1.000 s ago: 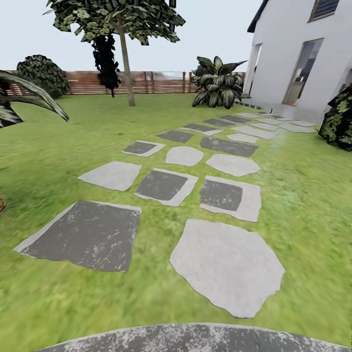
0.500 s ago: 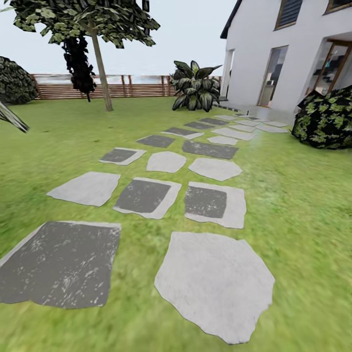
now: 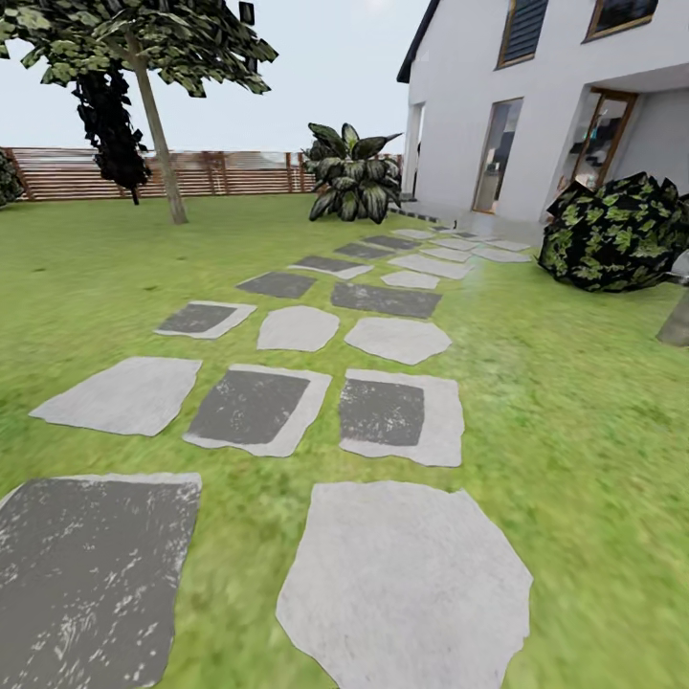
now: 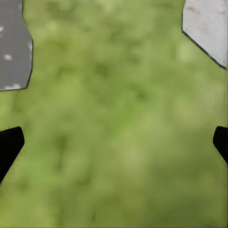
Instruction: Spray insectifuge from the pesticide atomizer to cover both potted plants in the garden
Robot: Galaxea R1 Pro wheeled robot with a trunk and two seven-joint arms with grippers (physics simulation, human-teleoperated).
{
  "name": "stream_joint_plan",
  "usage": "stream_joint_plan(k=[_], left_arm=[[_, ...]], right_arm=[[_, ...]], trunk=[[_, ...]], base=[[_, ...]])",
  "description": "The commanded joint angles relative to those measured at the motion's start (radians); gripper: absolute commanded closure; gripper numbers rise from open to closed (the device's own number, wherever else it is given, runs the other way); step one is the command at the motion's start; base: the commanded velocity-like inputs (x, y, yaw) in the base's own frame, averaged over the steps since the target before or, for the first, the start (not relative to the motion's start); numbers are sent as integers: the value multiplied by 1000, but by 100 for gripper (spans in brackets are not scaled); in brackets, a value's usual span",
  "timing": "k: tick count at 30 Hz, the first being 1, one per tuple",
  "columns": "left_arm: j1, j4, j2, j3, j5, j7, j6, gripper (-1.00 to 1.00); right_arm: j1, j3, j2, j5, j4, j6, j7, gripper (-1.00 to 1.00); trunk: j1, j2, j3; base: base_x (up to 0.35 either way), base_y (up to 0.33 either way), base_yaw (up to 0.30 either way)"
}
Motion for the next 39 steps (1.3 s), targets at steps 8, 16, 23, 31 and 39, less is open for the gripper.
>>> stream_joint_plan(k=[8,16,23,31,39], left_arm=[[0,1,0,3,0,-1,-3,-100],[0,2,0,3,2,0,-3,-100],[0,2,-1,3,2,-1,-3,-100],[0,2,-1,3,2,0,-3,-100],[0,2,-1,3,2,-1,-3,-100]], right_arm=[[-1,-1,1,0,2,-3,0,-100],[-1,3,5,3,4,-5,-1,-100],[-1,3,0,3,4,-18,4,-100],[-1,0,1,2,4,-19,-2,-100],[-1,0,2,2,4,-19,-3,-100]], trunk=[[0,0,-1],[0,0,-1],[0,0,-1],[0,0,0],[0,0,6]], base=[[337,0,-6],[337,0,0],[338,0,0],[337,0,-6],[337,0,-171]])
